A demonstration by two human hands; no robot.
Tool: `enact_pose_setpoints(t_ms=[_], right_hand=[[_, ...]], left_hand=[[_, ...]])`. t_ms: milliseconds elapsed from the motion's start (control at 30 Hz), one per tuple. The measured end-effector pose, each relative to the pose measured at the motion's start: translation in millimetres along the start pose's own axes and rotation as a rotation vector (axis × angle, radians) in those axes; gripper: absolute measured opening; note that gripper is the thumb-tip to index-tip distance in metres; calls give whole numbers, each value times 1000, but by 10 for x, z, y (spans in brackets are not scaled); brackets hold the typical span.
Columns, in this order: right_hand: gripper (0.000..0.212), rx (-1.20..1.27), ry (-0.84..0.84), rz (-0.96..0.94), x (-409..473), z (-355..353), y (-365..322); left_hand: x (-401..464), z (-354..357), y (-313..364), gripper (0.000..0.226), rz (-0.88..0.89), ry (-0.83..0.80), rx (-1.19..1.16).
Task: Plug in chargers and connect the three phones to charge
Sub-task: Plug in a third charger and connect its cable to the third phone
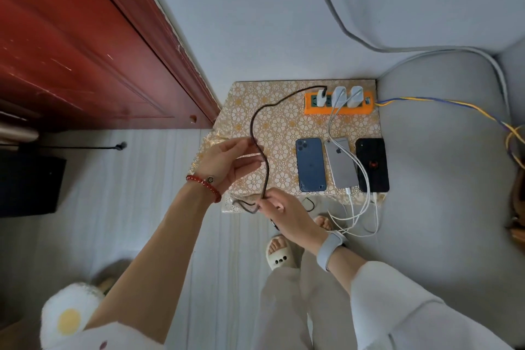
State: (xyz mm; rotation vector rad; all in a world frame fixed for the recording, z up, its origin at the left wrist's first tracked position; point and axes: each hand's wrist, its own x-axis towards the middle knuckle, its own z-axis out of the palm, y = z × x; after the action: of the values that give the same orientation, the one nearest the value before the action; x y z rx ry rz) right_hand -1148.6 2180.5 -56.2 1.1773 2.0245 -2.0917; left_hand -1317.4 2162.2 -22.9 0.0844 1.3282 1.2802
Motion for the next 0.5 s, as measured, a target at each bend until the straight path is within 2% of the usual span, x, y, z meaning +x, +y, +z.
enact_pose_setpoints(t_ms=[100,200,267,300,367,433,500], right_hand=[[13,173,129,37,-39,-105,-97],[11,412,279,37,0,-289,-251],[8,518,319,30,42,-403,-323],[8,548,311,28,55,-436,-341],[10,576,266,41,56,-447,-331],[14,462,216,87,22,-394,-235],[25,157,134,133,-36,-327,-73]], left_hand=[[-22,-121,-192,27,24,35,393],[-160,-146,-608,50,-7,-158,827],[-278,-102,-895,43,39,-260,968],[-323,-74,-987,35,95,-235,982],[-370,2,-1029,15,157,-80,910],[-390,47,-955,20,102,45,628],[-402,48,-828,26,41,95,296]])
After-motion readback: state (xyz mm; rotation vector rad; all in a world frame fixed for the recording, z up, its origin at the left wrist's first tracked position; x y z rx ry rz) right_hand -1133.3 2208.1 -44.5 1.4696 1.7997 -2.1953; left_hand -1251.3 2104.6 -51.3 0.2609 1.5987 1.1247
